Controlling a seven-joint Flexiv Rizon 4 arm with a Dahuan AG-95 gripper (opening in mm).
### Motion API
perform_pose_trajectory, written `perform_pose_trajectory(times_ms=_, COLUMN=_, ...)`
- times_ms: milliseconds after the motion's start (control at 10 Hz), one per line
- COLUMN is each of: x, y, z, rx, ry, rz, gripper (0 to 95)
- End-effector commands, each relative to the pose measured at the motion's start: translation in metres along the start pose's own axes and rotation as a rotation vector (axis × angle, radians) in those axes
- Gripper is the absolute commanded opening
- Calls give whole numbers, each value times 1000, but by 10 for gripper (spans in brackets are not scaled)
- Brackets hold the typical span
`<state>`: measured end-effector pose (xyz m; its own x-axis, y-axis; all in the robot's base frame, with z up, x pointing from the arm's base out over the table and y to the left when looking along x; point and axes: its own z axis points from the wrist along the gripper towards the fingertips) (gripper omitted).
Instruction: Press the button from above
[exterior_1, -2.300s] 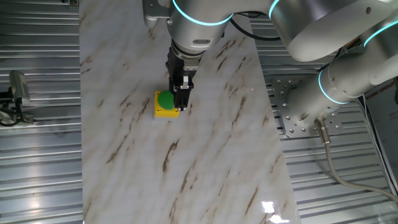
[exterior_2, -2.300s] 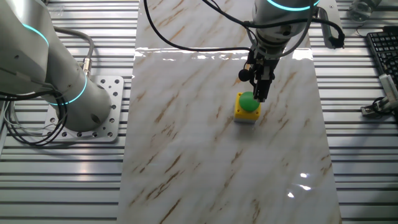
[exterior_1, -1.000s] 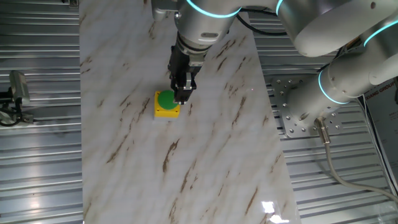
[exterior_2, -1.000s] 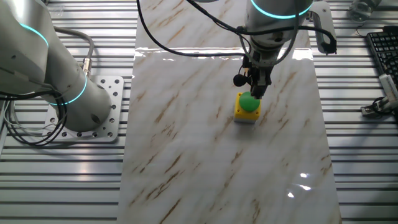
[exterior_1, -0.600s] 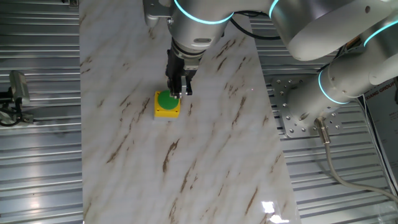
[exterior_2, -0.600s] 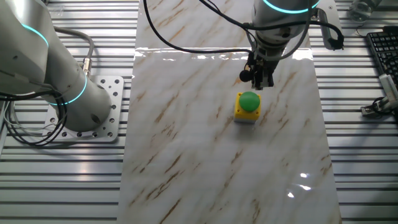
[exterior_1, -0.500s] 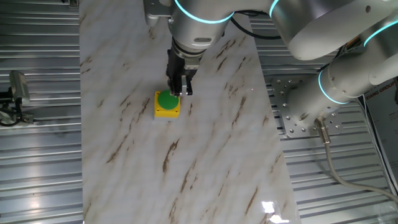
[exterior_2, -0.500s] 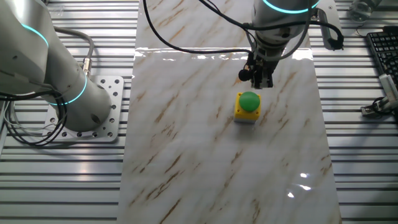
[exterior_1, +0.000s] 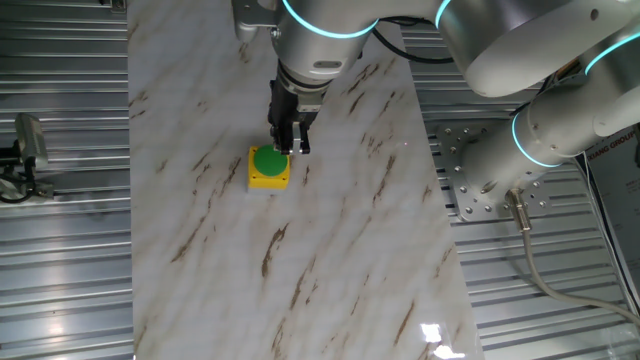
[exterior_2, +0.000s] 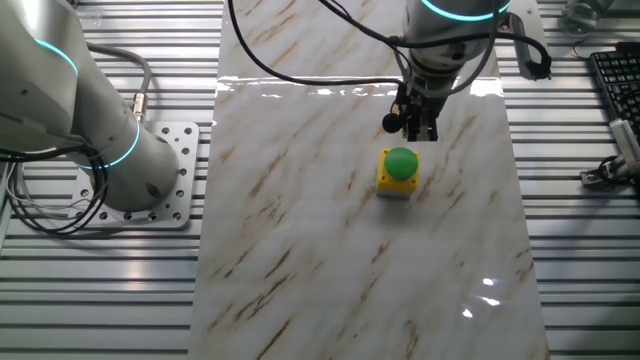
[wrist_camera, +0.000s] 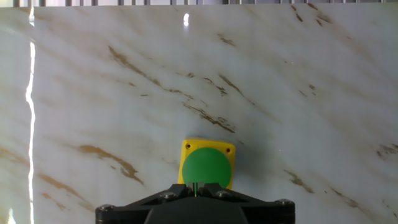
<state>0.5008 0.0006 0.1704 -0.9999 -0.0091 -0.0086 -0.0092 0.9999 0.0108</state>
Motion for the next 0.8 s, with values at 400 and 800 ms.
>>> perform_pose_trajectory(times_ms=400, x=1, y=-1, z=1, rx=12, ry=6, rz=-2, gripper=0)
perform_pose_trajectory(times_ms=800, x=1, y=-1, z=2, rx=18, ry=6, rz=-10, gripper=0)
